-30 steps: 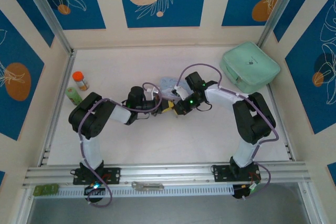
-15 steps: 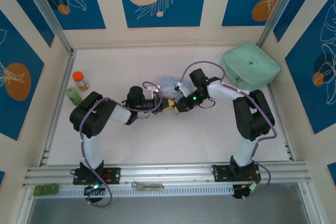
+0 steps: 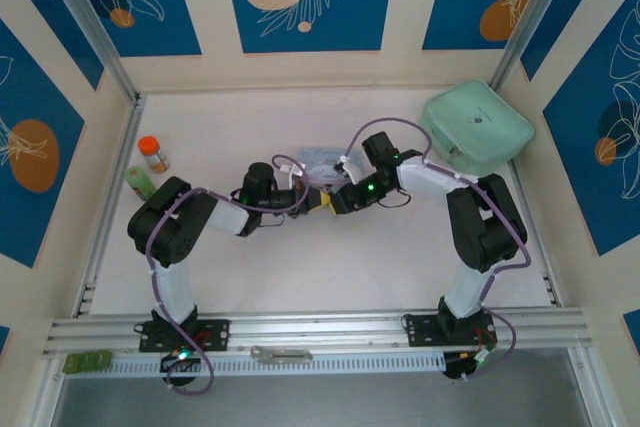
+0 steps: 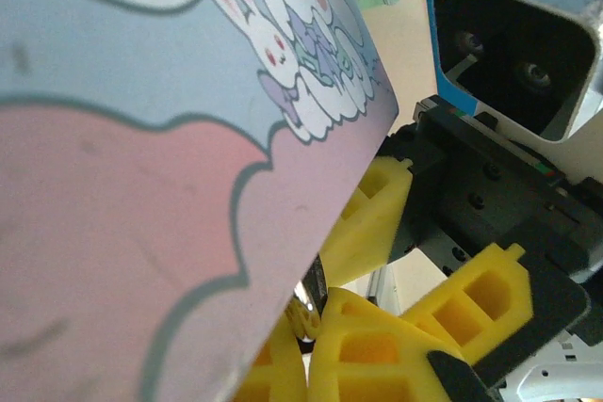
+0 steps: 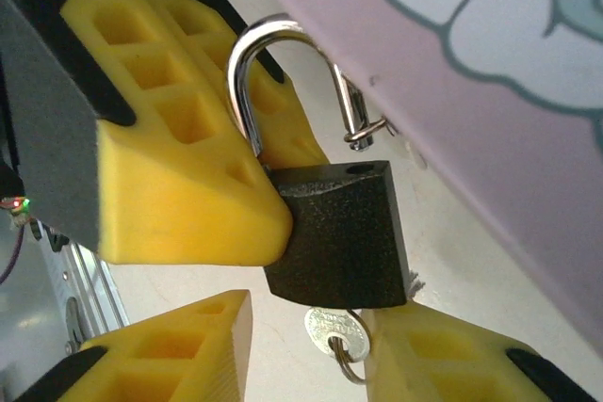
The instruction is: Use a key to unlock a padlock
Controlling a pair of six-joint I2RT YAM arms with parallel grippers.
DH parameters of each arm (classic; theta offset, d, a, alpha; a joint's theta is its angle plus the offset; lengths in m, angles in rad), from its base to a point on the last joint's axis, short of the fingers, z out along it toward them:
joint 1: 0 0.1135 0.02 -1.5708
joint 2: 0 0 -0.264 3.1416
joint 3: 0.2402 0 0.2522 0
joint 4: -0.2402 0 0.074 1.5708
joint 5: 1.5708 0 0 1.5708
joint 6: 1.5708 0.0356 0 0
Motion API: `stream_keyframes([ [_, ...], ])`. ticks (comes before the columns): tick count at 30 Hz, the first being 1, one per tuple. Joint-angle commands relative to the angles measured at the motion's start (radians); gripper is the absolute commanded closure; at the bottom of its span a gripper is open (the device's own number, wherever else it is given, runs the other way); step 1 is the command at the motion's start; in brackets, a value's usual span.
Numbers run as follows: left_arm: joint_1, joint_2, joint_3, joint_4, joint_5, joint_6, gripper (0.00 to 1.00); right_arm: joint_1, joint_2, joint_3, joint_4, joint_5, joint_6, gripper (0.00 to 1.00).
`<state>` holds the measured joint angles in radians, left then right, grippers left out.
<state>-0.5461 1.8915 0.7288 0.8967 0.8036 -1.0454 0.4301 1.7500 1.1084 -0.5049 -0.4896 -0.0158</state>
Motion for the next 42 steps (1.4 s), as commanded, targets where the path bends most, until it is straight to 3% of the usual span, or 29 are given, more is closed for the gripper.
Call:
stream_keyframes([
  [1,-0.017,-0.009,-0.003,-0.081,0.01,0.025,1.0,0.009,-0.073,-0.005,0.053,-0.049,0.015,0.56],
  [14,-0.017,-0.017,-0.018,-0.228,-0.063,0.176,1.0,-0.033,-0.284,-0.117,0.153,0.12,0.139,0.49],
  [25,-0.018,-0.032,-0.034,-0.284,-0.098,0.216,1.0,0.004,-0.312,-0.13,0.165,0.213,0.173,0.49],
  [33,-0.009,-0.068,-0.073,-0.232,-0.124,0.165,0.72,0.094,-0.329,-0.133,0.143,0.348,0.162,0.48],
  [42,0.009,-0.046,-0.098,-0.075,-0.121,0.07,0.71,0.131,-0.343,-0.145,0.146,0.411,0.171,0.48],
])
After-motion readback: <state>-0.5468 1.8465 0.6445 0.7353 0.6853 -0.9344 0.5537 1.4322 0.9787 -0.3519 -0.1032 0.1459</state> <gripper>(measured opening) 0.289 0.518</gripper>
